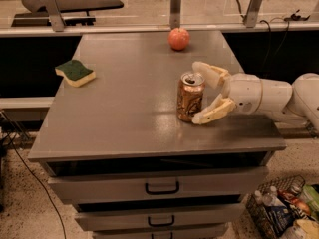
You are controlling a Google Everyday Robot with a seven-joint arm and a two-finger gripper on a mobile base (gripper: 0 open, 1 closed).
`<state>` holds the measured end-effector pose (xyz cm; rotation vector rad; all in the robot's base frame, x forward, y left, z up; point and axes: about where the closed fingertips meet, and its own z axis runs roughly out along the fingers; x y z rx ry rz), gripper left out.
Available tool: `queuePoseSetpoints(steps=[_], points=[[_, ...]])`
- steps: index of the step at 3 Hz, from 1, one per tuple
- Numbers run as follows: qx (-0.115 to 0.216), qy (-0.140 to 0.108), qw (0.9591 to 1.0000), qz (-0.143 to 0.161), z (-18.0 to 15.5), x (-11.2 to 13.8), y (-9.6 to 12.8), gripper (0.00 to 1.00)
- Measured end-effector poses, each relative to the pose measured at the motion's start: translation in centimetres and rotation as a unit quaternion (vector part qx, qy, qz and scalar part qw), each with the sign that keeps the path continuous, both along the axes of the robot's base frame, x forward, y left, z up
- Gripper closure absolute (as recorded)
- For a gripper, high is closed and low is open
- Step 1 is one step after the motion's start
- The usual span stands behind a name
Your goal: Place orange can upright
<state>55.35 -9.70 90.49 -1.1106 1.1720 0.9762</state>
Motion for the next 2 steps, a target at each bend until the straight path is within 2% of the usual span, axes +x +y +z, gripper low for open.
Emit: queuePoseSetpoints(steps=[1,2], points=[[-0.031,-0.018,0.9993,-0.002,2.1,0.2,-1.3,0.0],[-0.057,-0.062,0.9962,-0.024,7.1,-0.1,-4.5,0.0]])
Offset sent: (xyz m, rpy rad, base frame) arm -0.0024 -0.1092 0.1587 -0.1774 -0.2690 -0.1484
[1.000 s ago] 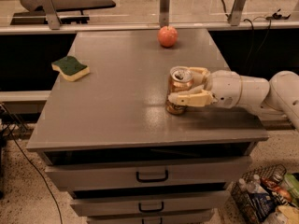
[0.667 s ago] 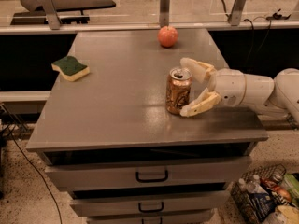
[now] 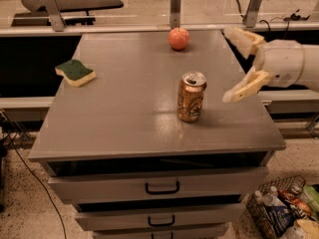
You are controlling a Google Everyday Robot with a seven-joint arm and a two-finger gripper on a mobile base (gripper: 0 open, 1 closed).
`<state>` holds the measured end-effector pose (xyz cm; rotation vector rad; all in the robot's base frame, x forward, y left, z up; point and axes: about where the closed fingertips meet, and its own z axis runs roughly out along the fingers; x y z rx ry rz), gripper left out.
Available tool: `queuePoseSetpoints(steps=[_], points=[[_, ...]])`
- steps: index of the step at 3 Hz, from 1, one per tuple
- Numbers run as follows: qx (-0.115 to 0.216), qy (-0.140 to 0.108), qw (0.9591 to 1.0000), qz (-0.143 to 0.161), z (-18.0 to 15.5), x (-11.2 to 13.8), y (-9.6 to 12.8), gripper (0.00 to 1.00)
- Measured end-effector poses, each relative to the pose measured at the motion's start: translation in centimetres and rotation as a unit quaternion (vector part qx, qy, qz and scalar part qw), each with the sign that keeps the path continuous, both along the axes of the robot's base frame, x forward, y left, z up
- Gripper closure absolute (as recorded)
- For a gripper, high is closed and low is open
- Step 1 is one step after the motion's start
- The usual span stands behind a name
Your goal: Place orange can upright
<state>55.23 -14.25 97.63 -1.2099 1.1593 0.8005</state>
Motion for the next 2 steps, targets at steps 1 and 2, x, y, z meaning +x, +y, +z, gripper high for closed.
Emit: queuePoseSetpoints(steps=[1,2], points=[[-0.007,-0.057,0.9975,-0.043,6.2,-1.4,-4.6,0.0],[-0.004,-0.069,0.9961,-0.054,7.6,-1.4,-5.8,0.0]])
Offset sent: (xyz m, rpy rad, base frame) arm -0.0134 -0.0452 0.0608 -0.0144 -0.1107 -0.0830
